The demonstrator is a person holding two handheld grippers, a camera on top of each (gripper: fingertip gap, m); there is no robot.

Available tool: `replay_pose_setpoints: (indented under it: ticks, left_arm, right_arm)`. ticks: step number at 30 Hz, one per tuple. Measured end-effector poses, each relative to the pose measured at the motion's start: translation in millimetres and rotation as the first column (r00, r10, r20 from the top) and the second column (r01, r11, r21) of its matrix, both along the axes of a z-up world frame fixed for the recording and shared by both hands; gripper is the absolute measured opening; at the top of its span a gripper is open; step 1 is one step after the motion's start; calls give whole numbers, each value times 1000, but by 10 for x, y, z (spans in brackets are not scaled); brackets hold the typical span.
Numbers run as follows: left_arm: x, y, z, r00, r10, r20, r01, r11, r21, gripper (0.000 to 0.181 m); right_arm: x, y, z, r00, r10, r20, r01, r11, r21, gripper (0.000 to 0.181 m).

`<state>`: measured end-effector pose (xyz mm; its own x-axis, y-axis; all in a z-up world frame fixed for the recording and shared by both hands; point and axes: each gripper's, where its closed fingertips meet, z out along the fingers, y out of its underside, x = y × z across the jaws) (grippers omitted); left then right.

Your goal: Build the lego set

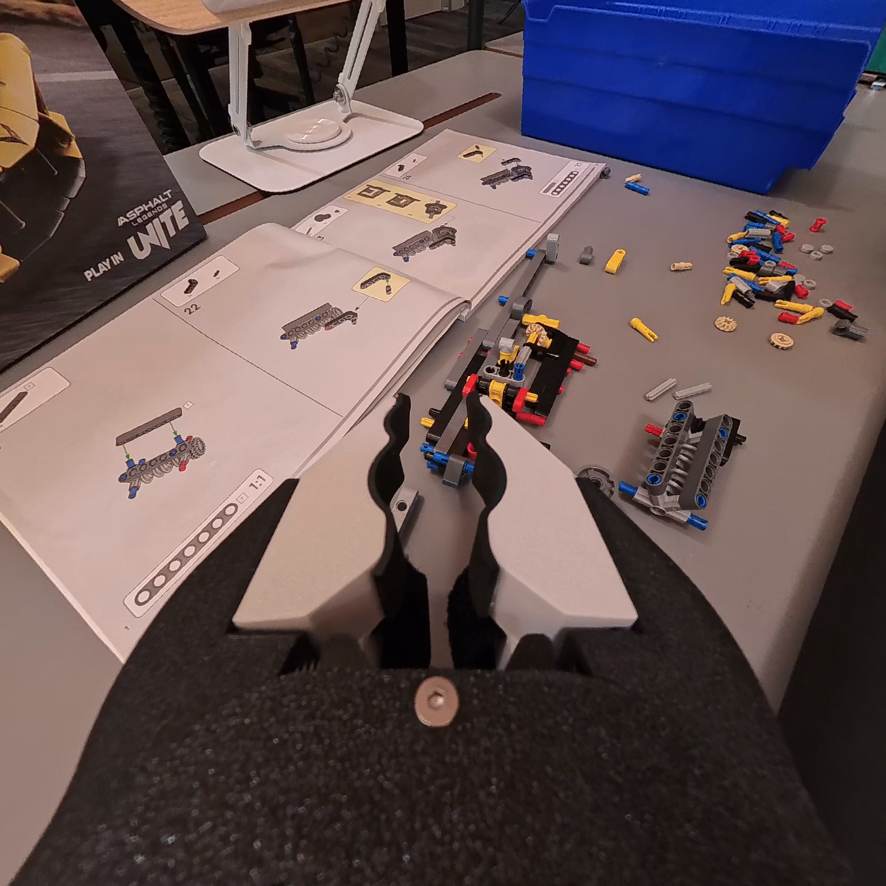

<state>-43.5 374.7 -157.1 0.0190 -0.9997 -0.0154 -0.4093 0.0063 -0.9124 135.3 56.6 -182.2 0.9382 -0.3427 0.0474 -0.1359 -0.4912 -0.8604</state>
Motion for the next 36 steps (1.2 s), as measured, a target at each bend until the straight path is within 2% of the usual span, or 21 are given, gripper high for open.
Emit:
replay_pose_setpoints:
  ticks: [18,22,25,28,33,36]
  left_arm:
    - [-3,14,19,1000,8,8,-8,1000,-1,23]
    - [-50,158,50,997,78,17,-78,997,26,23]
    - [-280,440,183,975,218,37,-219,975,32,23]
    - [-696,636,298,945,327,17,-327,945,14,22]
    - [-1366,588,271,924,370,-97,-367,929,48,22]
    - [-1637,452,221,922,377,-88,-380,925,-15,23]
  right_arm:
    - [-10,4,-9,1000,10,-12,-10,1000,1,12]
    - [-11,5,-1,1000,12,-23,-12,1000,12,12]
    - [-7,9,20,999,14,-42,-12,999,33,12]
    - [2,10,11,999,13,-52,-11,999,33,12]
    - [8,30,-22,998,18,-52,-17,1000,8,12]
    - [19,33,-25,999,12,-43,-12,1000,4,11]
